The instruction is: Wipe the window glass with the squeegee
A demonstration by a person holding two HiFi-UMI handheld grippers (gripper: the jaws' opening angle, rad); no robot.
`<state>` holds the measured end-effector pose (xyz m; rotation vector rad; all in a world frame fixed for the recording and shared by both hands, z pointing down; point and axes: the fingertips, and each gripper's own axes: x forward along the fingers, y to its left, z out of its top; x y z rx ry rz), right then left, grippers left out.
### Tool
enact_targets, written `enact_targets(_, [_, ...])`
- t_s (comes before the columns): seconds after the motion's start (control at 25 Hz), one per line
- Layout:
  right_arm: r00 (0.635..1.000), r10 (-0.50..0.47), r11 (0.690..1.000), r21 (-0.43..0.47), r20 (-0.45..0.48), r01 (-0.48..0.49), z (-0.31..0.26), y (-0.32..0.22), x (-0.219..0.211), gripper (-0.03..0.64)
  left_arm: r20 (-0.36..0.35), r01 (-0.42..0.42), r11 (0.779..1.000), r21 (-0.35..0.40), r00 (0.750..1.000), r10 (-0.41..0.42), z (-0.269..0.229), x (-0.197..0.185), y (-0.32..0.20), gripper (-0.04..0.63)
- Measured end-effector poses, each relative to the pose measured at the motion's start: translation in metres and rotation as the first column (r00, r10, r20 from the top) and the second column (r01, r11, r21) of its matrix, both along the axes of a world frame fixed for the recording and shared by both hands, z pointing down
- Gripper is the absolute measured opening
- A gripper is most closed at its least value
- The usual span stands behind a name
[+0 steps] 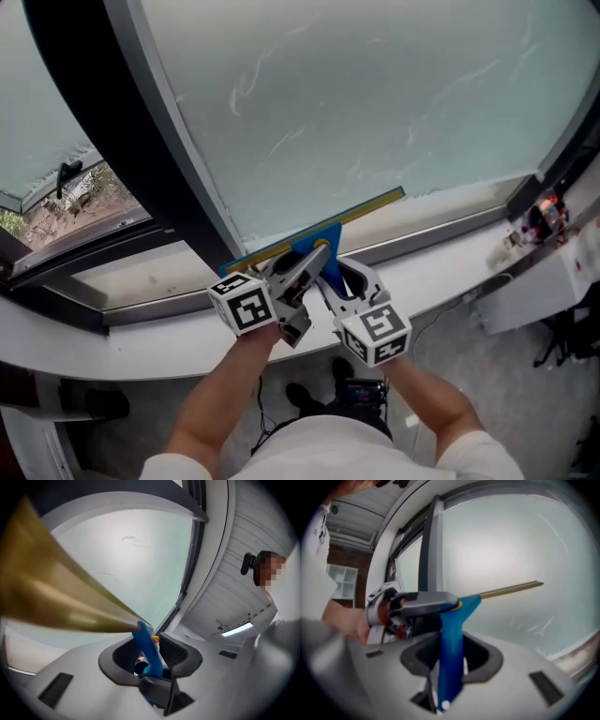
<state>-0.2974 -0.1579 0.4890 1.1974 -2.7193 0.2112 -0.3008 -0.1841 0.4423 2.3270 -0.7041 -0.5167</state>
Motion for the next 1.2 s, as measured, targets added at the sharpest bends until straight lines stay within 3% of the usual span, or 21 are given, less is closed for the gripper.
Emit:
enact_targets(0.24, [0.998, 0.055, 0.984, 0.167, 0.013, -0.057, -0.057, 0.016, 0.012, 0.146, -0.211, -0.064, 0.997, -0.05, 0.976, 0.052, -0.045, 0.007, 0.012, 0.141])
enact_targets(0.56, [0.993, 0.112, 0.925, 0.363, 0.028, -0.114, -0.107, 0.019, 0.021, 0.146, -0.261, -0.048, 0.998, -0.049, 0.965, 0.033, -0.085, 0.017, 0.016, 0.13])
enact_targets(0.72, [0.992, 0.12, 0.91, 0.396, 0.039, -0.126, -0.122, 0.009, 0.033, 0.146, -0.255, -0.014, 1.0, -0.014, 0.967, 0.01, -0.103, 0.027, 0.004, 0.127])
enact_targets(0.88, [0.996, 0.056, 0.926, 0.368, 0.076, -0.08, -0.137, -0.014, 0.055, 0.146, -0.204, 0.046, 0.997, 0.062, 0.978, -0.032, -0.12, 0.048, -0.017, 0.129])
enact_targets(1.04, [0.998, 0.014, 0.918, 0.395, 0.056, -0.035, -0.157, -0.038, 0.09, 0.146, -0.115, 0.124, 0.972, 0.197, 0.988, -0.103, -0.141, 0.077, -0.032, 0.154])
enact_targets(1.2, [0.998, 0.017, 0.914, 0.403, 0.054, -0.038, -0.169, -0.07, 0.133, 0.146, -0.05, 0.177, 0.954, 0.242, 0.984, -0.17, -0.137, 0.1, -0.047, 0.166])
